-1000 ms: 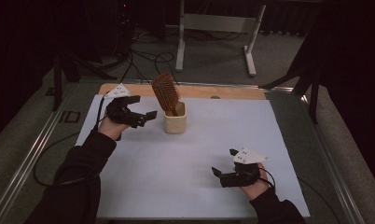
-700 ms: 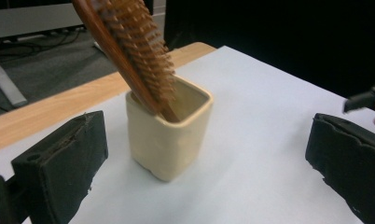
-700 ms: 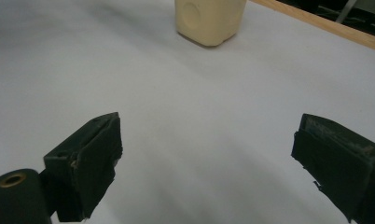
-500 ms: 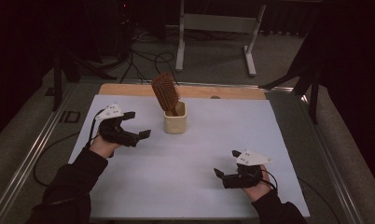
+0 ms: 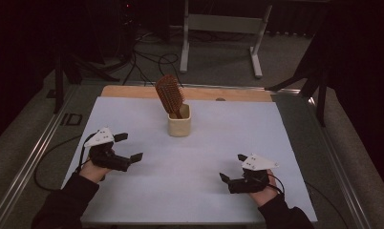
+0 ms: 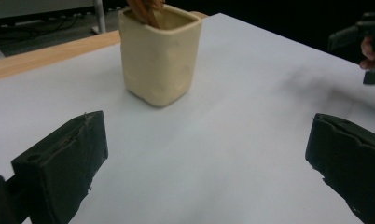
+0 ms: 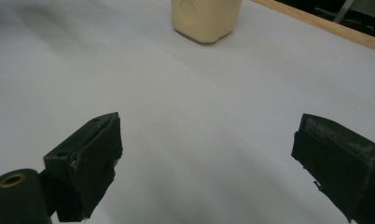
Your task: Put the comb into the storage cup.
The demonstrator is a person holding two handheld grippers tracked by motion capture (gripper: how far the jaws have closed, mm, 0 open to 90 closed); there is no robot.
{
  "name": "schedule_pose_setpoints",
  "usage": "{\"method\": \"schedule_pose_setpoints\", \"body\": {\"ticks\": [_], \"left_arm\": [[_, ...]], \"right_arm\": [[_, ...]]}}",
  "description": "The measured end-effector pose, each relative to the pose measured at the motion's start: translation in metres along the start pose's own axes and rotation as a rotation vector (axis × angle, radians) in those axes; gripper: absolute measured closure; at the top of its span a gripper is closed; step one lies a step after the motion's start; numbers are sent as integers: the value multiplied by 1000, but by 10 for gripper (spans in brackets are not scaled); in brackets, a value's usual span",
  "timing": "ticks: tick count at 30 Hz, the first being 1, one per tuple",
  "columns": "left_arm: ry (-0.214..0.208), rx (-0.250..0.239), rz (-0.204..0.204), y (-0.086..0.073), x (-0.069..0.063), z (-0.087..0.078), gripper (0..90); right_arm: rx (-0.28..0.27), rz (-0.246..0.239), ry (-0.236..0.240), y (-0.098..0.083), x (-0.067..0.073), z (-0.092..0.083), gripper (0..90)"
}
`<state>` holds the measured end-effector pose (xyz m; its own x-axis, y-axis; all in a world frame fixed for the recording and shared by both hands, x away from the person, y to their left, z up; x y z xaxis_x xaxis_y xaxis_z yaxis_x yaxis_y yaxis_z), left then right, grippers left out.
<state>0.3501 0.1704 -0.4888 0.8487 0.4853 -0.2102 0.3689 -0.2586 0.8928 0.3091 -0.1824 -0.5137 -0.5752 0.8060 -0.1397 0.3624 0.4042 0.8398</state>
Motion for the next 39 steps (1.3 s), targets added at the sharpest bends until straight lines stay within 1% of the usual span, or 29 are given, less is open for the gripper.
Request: {"method": "schedule_pose_setpoints", "body": {"ticks": [3, 4, 5, 6, 8, 9, 12, 14, 16, 17, 18, 22, 24, 27, 29, 30, 31, 32, 33, 36, 38, 39], "left_arm": [[-1, 12, -5, -12, -3, -3, 0], [-1, 12, -5, -12, -3, -3, 0], [4, 20, -2, -21, -6, -5, 0], [-1, 23, -8, -26, -7, -7, 0], [5, 32, -5, -34, -9, -9, 0], [9, 34, -2, -37, -9, -10, 0], [20, 35, -7, -49, -11, -15, 0], [17, 33, -12, -56, -12, -19, 0], [22, 39, -8, -58, -12, -20, 0], [39, 61, 5, -66, -13, -23, 0], [45, 62, 8, -68, -13, -25, 0], [61, 58, 2, -74, -11, -32, 0], [59, 53, -5, -76, -11, -35, 0], [65, 53, -3, -80, -9, -39, 0], [64, 41, -20, -81, -8, -41, 0], [64, 41, -20, -81, -8, -41, 0], [69, 37, -31, -83, -6, -42, 0], [69, 37, -31, -83, -6, -42, 0], [79, 37, -27, -83, -5, -43, 0], [80, 21, -30, -82, -5, -43, 0], [80, 19, -27, -82, -5, -43, 0], [82, 9, -26, -81, -5, -43, 0]], "right_arm": [[-2, 5, 0, 0, 1, 0, 77], [-3, 5, 2, 0, 1, 0, 77], [-3, 2, 1, 0, 1, 0, 77], [-5, -4, 1, 0, 1, 0, 77], [-6, -10, 5, 0, 1, 1, 77], [-4, -15, 3, -1, 1, 1, 77], [-7, -10, 6, -1, 1, 0, 77], [-9, -6, 5, -1, 1, 0, 77], [-9, -8, 7, -1, 1, 0, 77], [-10, -4, 5, -3, 0, 0, 77], [-8, -6, 4, -4, -1, 0, 77], [-10, 9, 5, -7, -4, -1, 77], [-13, -2, 11, -9, -5, 0, 77], [-11, 1, 11, -11, -6, 2, 77], [-11, -2, 11, -11, -7, 2, 77], [-10, -5, 9, -12, -7, 2, 77], [-12, -4, 12, -12, -7, 3, 77], [-12, -4, 12, -12, -7, 3, 77], [-13, -5, 11, -12, -7, 3, 77], [-16, -5, 17, -11, -6, 3, 77], [-16, -5, 17, -11, -6, 4, 77], [-15, -4, 21, -11, -6, 4, 77]]}}
Point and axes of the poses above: each handheld gripper's, and its own axes: z roughly forward along the jaws, y roughly out of its top, x roughly to its left, the point moved 8 cm from there along z, roughly forward along the jaws, and after that the axes turned 10 degrees about -y, right-handed, at the moved point
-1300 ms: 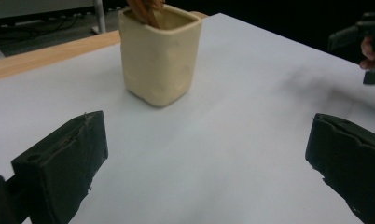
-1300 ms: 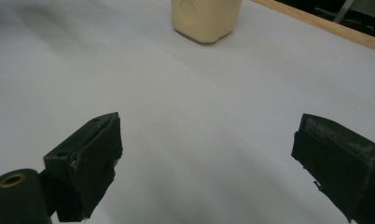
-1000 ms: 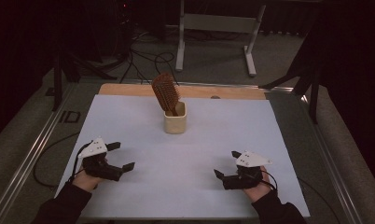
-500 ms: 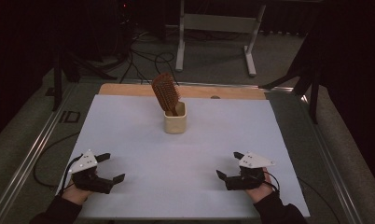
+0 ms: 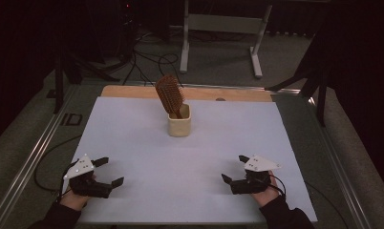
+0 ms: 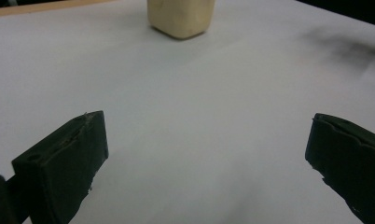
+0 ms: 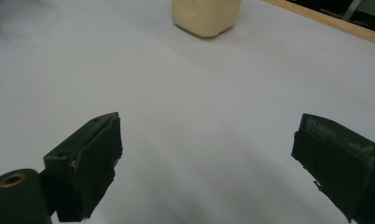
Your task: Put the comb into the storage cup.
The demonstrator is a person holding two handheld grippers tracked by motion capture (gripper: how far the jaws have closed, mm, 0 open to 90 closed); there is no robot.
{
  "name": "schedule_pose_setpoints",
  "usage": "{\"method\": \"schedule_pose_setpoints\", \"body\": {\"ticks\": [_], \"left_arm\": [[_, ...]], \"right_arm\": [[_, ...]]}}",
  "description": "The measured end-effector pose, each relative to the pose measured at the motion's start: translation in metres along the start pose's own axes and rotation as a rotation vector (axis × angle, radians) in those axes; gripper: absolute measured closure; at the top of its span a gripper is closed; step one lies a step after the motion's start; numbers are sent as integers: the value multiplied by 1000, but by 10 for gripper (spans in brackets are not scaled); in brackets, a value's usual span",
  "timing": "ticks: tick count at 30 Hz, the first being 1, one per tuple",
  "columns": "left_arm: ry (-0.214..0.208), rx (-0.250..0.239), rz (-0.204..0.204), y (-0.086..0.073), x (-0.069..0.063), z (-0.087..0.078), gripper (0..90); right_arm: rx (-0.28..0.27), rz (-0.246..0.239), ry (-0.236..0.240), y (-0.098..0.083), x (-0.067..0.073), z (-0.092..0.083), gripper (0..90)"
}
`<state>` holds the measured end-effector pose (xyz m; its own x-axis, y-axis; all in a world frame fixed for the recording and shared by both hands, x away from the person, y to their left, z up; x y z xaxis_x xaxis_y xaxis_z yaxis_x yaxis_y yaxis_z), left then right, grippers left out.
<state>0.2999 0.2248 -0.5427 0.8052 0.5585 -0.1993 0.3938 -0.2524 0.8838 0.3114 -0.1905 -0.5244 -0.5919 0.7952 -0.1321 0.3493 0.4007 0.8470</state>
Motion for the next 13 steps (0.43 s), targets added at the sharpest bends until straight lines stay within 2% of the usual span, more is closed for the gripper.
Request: {"method": "schedule_pose_setpoints", "body": {"ticks": [13], "left_arm": [[-29, -4, 6, 1, -5, 3, 0]], "right_arm": [[9, 3, 4, -2, -1, 3, 77]]}}
Point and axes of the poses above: each handheld gripper's, and its own axes: z roughly forward along the jaws, y roughly out of its top, x roughly to its left, the point moved 8 cm from there along z, roughly forward along the jaws, and after that the axes turned 10 degrees about -y, right-handed, at the moved point
